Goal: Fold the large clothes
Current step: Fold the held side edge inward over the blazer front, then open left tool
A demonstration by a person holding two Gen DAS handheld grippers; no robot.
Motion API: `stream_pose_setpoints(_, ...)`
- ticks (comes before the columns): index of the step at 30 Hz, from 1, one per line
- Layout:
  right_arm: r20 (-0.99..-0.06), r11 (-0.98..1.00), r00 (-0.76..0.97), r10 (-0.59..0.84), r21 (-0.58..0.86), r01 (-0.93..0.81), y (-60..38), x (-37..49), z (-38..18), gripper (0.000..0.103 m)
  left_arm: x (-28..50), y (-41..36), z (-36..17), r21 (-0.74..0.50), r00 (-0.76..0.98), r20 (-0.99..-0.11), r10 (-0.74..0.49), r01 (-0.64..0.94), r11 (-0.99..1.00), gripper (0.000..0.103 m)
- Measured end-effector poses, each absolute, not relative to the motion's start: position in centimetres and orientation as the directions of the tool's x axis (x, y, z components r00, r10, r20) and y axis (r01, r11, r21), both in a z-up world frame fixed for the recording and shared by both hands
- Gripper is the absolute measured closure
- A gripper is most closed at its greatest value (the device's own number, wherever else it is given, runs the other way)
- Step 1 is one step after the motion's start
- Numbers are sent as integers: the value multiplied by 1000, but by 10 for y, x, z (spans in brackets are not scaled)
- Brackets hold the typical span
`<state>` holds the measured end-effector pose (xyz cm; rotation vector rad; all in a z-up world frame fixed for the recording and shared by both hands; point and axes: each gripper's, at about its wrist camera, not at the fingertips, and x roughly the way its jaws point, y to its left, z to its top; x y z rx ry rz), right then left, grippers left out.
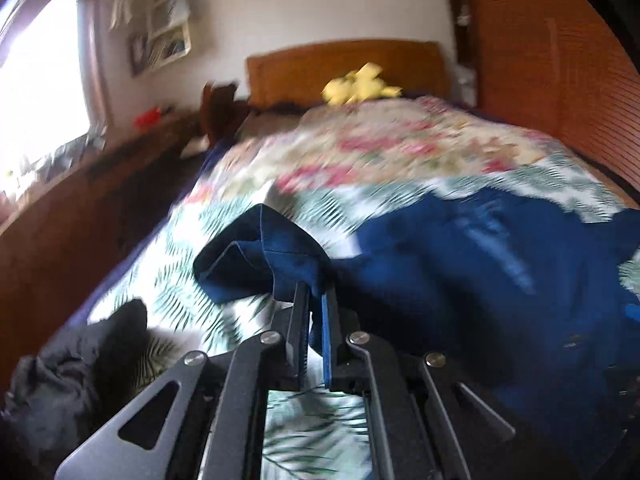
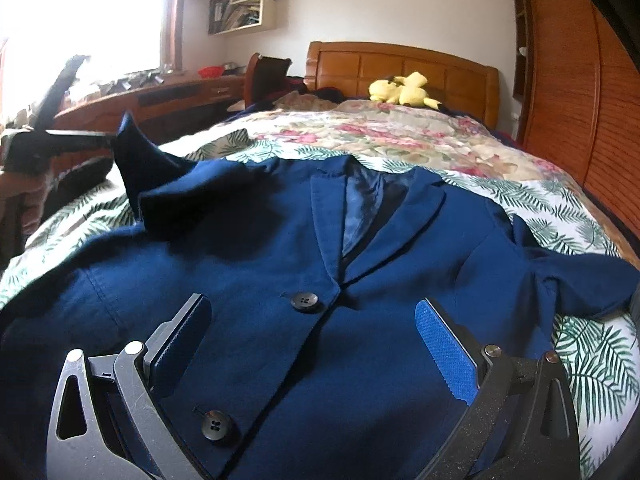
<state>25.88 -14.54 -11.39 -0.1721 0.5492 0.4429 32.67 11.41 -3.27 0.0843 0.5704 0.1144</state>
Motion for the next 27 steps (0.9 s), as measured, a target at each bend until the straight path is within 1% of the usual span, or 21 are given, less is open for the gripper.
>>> stream_pose_setpoints(5, -521, 901, 772, 364, -15, -435, -164, 250, -104, 0, 296, 61, 7, 149, 876, -477, 70, 2, 989, 102)
stream_pose_setpoints(11, -506, 914, 788, 349, -2, -406, -195, 231, -97, 0, 271, 26, 33, 171, 887, -461, 21, 65, 983, 102)
stream_pose_setpoints(20, -491, 929, 808, 325, 5, -371, -227, 215, -90, 0, 248, -15, 41, 195, 885, -465, 8, 94, 976, 102)
stream_pose_setpoints(27, -478, 925, 810, 339, 13, -379, -240, 208, -86, 0, 231, -38, 42, 194, 882, -471, -7, 112, 975, 102)
